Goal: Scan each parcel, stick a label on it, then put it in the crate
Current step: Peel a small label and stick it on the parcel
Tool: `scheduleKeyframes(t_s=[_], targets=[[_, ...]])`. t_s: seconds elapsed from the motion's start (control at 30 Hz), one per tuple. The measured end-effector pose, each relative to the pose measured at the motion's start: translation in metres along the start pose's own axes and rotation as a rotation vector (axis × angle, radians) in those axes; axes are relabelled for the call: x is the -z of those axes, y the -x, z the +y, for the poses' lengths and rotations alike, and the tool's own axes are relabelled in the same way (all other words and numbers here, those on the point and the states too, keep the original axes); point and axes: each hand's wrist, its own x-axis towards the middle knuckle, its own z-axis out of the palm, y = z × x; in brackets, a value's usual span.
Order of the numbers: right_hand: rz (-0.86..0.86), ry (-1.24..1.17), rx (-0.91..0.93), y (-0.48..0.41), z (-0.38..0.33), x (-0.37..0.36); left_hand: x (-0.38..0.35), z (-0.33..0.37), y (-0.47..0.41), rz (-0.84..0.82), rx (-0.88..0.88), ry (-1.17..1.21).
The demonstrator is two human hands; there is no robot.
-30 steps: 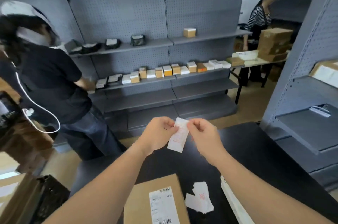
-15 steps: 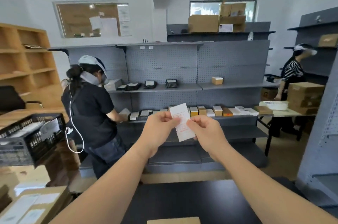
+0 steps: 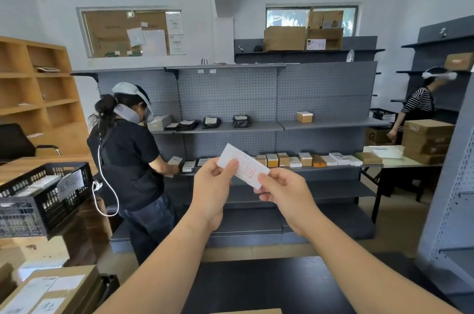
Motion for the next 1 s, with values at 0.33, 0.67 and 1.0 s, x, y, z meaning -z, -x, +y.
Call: scheduleKeyframes(t_s=[0.33, 0.67, 1.0], targets=[[0.049, 0.032, 0.116, -0.007, -0.019, 0.006, 0.008, 0.012, 0.005, -0.030, -0.022, -0.064], [-0.107, 0.175, 0.265, -0.007, -0.050, 0.013, 0.010, 0.043, -0.007, -0.161, -0.164, -0.390], [-0.103, 0.282, 0.224, -0.004, -0.060, 0.017, 0.002, 0.044, 0.000, -0.227, -0.247, -0.408]])
